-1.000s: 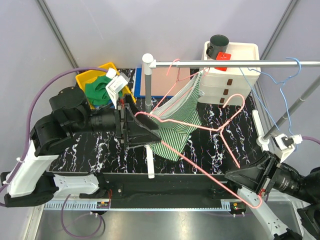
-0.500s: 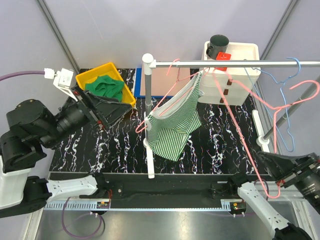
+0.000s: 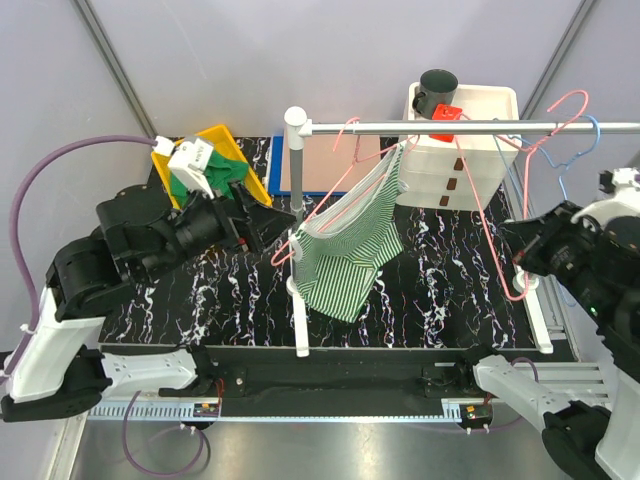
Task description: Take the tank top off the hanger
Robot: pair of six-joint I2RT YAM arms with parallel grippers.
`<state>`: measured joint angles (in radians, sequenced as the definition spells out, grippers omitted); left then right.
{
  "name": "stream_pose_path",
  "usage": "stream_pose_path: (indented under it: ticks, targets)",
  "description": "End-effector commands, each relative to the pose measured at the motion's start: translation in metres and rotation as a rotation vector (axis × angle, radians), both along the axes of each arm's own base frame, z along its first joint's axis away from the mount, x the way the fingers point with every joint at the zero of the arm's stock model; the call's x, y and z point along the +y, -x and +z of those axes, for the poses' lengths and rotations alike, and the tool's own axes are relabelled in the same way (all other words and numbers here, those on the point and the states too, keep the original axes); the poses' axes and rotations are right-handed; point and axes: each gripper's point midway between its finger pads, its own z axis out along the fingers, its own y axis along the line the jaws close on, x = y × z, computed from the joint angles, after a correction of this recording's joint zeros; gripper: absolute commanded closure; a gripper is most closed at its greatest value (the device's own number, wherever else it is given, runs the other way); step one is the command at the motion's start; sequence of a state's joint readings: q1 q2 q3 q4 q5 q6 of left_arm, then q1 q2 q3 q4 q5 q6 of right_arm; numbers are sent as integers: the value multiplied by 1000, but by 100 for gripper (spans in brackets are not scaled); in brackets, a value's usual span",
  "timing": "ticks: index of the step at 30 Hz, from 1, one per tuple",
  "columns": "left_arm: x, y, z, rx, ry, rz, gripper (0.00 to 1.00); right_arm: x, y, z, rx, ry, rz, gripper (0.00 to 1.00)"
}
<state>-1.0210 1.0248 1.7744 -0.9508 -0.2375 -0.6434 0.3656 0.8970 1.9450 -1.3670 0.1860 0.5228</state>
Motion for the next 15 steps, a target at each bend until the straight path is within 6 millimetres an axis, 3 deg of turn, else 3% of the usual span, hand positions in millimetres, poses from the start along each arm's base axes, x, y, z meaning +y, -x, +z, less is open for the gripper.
stream_pose_path:
  ticks: [1, 6, 12, 15]
  targets:
    - [-4, 1, 8, -22, -25, -30, 12, -6, -8, -9, 24, 38, -41, 100]
    - [-4, -4, 6, -39, -95, -27, 11, -4, -5, -36, 99, 38, -38, 100]
    - [-11, -21, -13, -4, -241, 9, 10, -15, 12, -59, 149, 30, -83, 98]
    - [-14, -32, -20, 3, -308, 32, 8, -22, 18, -62, 163, 47, -103, 68]
